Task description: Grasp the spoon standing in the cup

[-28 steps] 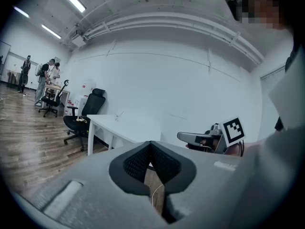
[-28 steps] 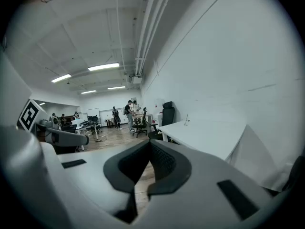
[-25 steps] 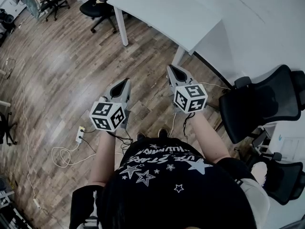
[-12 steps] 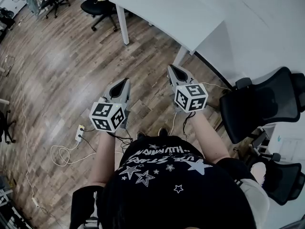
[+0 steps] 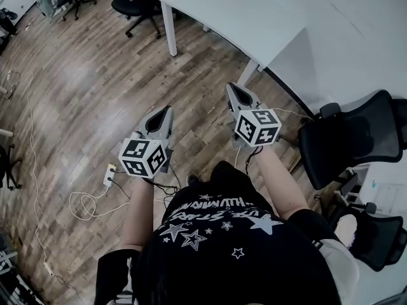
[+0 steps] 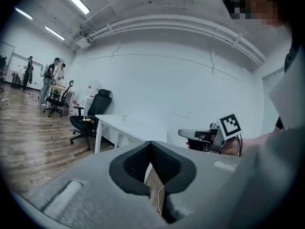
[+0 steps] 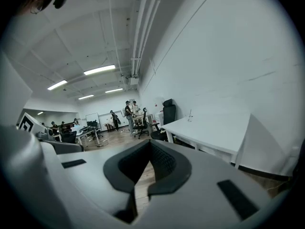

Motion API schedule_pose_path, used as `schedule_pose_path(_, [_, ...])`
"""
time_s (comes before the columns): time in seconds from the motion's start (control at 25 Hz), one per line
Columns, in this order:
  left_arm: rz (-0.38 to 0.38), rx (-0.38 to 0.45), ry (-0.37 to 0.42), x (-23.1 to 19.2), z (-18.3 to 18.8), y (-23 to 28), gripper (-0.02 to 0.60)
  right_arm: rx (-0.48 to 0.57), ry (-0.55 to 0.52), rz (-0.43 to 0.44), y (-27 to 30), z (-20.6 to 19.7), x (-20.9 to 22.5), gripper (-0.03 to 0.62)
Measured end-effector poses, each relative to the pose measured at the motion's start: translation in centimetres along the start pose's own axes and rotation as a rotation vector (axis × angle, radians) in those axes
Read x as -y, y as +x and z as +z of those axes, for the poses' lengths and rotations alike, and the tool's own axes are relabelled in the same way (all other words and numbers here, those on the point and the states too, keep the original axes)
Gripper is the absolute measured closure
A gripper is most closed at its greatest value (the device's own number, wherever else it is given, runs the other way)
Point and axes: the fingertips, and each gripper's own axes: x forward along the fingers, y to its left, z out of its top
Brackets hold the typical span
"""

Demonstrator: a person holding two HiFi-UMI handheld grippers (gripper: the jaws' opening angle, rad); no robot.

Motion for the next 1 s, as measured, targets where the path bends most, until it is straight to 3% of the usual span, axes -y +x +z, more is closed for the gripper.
schedule_pose_path(0.52, [0.002,-0.012,-0.025,-1.9,-0.1,2.3,0.575,-0.022,0.021,-0.027,2.4,-0.7,2.1,0.585])
schedule_pose_path(1.0, [0.034,0.003,-0.007,-5.1,3.2,10.6,0.575,-0.003,0.045,-0.008,10.6,2.8,8.4,0.585])
